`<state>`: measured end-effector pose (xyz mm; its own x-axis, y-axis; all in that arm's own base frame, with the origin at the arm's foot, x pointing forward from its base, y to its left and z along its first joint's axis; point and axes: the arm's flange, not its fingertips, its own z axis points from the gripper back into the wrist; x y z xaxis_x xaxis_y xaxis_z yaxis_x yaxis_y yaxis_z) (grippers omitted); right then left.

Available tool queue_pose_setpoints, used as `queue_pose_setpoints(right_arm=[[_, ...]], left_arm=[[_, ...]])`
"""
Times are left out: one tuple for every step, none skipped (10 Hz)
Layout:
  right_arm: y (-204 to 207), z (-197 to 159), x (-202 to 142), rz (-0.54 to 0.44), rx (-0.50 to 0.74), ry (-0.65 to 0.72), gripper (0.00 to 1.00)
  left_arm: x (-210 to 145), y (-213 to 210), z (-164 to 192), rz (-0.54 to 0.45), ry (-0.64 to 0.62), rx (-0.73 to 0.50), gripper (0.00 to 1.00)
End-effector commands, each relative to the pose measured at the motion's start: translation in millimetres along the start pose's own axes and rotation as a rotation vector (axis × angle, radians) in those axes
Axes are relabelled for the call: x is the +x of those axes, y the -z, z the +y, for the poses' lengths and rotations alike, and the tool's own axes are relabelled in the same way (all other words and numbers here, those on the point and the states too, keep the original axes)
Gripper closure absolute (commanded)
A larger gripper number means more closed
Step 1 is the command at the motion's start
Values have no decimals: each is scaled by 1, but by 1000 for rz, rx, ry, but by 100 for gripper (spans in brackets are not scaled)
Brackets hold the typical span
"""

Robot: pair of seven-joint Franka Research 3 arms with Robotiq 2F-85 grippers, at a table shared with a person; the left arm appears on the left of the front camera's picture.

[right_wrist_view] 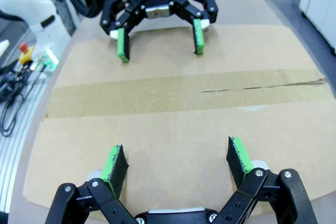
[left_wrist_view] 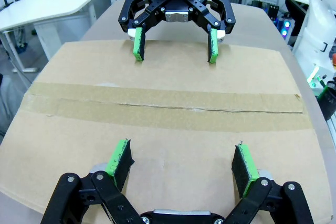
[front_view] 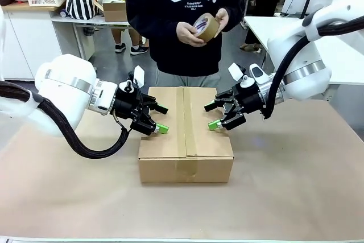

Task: Pack the gift set into the box.
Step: Press and hold the closed box until the human finishes sealing it.

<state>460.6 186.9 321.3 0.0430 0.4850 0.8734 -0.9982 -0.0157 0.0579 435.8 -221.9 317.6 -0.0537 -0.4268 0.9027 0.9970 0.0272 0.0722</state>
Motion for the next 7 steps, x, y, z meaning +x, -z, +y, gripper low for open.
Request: queue_pose_setpoints(right_arm=[[3,0,-1,4,1,2,0],[3,0,-1,4,1,2,0],[3,0,-1,4,1,2,0],[3,0,-1,4,1,2,0],[3,0,-1,4,1,2,0],[3,0,-1,4,1,2,0],[3,0,-1,4,1,2,0]], left_arm=[[-4,0,-2,-3,5,-4,0],[-4,0,-2,-3,5,-4,0],[-4,0,-2,-3,5,-4,0],[-4,0,-2,-3,5,-4,0],[-4,0,-2,-3,5,-4,0],[-4,0,-2,-3,5,-4,0],[-4,0,-2,-3,5,-4,0]])
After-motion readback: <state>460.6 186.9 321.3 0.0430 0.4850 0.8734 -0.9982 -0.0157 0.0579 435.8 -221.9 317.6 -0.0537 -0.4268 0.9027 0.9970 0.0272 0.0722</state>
